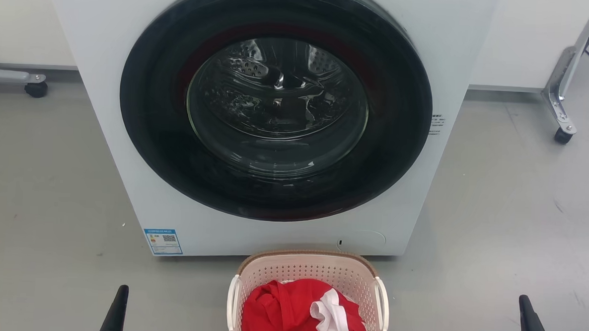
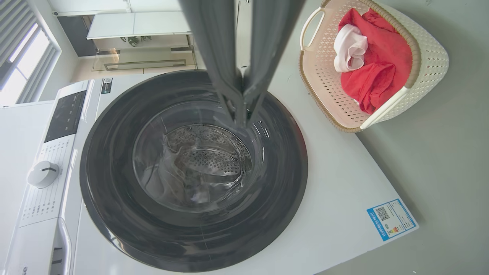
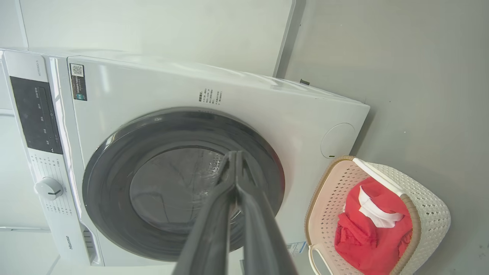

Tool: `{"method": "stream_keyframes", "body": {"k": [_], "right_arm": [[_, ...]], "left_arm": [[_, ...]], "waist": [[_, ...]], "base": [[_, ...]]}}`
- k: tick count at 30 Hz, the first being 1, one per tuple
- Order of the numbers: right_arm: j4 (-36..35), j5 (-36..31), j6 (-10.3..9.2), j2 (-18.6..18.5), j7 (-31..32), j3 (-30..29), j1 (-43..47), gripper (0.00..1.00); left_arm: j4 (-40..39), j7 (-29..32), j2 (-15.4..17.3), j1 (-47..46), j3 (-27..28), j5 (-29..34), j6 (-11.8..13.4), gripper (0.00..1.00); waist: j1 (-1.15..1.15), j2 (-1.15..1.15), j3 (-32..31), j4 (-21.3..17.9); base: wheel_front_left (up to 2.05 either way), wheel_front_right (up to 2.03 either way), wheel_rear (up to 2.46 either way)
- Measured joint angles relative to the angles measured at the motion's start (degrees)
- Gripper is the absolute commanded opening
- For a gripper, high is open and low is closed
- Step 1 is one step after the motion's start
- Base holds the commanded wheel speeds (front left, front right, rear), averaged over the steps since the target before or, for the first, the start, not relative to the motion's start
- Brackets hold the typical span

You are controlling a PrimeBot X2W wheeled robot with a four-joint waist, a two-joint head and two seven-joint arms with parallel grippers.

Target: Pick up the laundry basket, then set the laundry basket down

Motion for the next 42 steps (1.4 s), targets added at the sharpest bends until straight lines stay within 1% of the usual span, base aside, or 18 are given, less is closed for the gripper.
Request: {"method": "stream_keyframes", "body": {"k": [2,9,13,14,42], "right_arm": [[0.15,0.88,0.01,0.08,0.05,-0.23,-0.03,0.00],[1.00,6.32,1.01,0.69,1.53,-1.67,-1.12,0.00],[1.49,9.44,1.58,1.00,2.30,-2.52,-1.22,0.00],[1.58,9.82,1.68,1.04,2.46,-2.64,-1.34,0.00],[1.60,9.85,1.77,1.11,2.46,-2.68,-1.98,0.00]], "left_arm": [[0.13,0.26,-0.02,-0.03,0.18,-0.68,-0.34,0.00],[0.71,1.60,-0.42,-1.20,1.47,-5.61,-1.30,0.00],[1.14,2.36,-0.75,-1.85,2.19,-8.57,-1.41,0.00],[1.15,2.45,-0.77,-2.03,2.26,-8.96,-1.81,0.00],[1.30,2.45,-0.86,-2.12,2.31,-9.62,-1.81,0.00]], "waist": [[0.00,0.00,0.02,-0.01],[0.00,0.00,0.15,-0.04],[0.00,0.00,0.23,-0.06],[0.00,0.00,0.23,-0.06],[0.00,0.00,0.23,-0.06]], "base": [[0.00,0.00,0.00],[0.00,0.00,0.00],[0.00,0.00,0.00],[0.00,0.00,0.00],[0.00,0.00,0.00]]}}
